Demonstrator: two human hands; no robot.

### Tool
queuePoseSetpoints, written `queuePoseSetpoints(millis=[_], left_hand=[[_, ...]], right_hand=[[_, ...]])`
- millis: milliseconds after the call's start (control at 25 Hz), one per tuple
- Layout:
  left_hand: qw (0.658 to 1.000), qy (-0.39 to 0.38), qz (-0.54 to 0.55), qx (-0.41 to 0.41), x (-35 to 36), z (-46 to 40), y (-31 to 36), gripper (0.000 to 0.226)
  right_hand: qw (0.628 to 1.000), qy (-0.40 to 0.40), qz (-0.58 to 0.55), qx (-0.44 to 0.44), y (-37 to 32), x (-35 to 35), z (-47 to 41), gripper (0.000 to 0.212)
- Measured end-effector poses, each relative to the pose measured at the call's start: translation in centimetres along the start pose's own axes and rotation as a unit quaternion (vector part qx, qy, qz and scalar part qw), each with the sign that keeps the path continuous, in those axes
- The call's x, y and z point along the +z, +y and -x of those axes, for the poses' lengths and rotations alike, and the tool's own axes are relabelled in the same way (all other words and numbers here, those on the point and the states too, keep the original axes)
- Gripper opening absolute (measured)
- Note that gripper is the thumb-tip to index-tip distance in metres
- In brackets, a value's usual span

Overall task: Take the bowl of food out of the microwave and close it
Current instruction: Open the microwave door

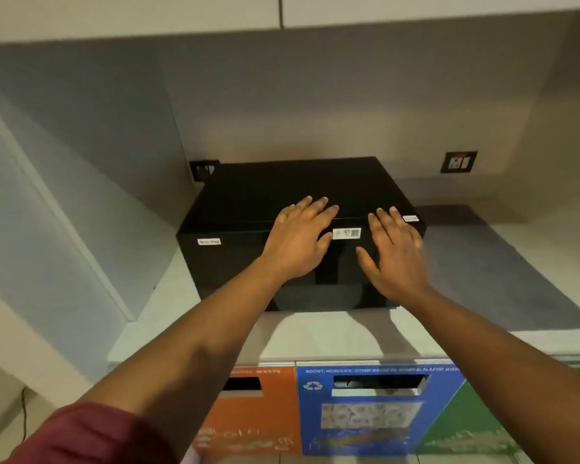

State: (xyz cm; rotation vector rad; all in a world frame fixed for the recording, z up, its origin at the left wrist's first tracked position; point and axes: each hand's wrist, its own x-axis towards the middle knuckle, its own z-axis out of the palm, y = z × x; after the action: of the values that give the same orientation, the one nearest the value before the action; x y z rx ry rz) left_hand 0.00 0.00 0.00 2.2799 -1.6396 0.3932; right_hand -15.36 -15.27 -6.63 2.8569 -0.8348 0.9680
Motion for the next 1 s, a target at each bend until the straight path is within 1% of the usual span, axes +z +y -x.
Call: queuePoseSetpoints(millis=[160, 280, 400, 480, 600, 680, 840, 1000], left_hand=[[1.000, -0.008, 0.005, -0.024, 4.8, -3.1, 1.9, 0.053], [0.999, 0.017, -0.023, -0.028, 7.2, -3.9, 3.0, 0.054], [0.997, 0.037, -0.068, -0.031, 8.5, -3.9, 3.1, 0.056], [0.994, 0.060, -0.082, -0.029, 9.1, -3.7, 2.8, 0.056], [0.991, 0.083, -0.104, -0.019, 9.7, -3.8, 2.5, 0.053], [0.990, 0.086, -0.115, -0.013, 9.8, -3.9, 2.3, 0.053], [0.990, 0.088, -0.104, -0.018, 9.8, -3.7, 2.5, 0.052], [0.989, 0.097, -0.106, -0.022, 10.0, -3.8, 2.4, 0.052]], right_hand=[[0.998, 0.001, 0.038, -0.046, 4.5, 4.5, 0.9, 0.078], [0.996, 0.030, 0.039, -0.073, 6.2, 7.6, 2.0, 0.086], [0.994, 0.078, 0.042, -0.059, 7.9, 11.2, 4.0, 0.095], [0.993, 0.106, 0.032, -0.044, 8.2, 13.0, 4.9, 0.107], [0.991, 0.127, 0.009, -0.034, 8.5, 14.7, 5.3, 0.118], [0.993, 0.117, -0.001, -0.029, 8.7, 15.1, 5.9, 0.122], [0.999, 0.036, -0.006, 0.023, 8.9, 14.8, 7.1, 0.129], [0.999, 0.026, -0.001, 0.040, 8.7, 14.7, 7.1, 0.120]])
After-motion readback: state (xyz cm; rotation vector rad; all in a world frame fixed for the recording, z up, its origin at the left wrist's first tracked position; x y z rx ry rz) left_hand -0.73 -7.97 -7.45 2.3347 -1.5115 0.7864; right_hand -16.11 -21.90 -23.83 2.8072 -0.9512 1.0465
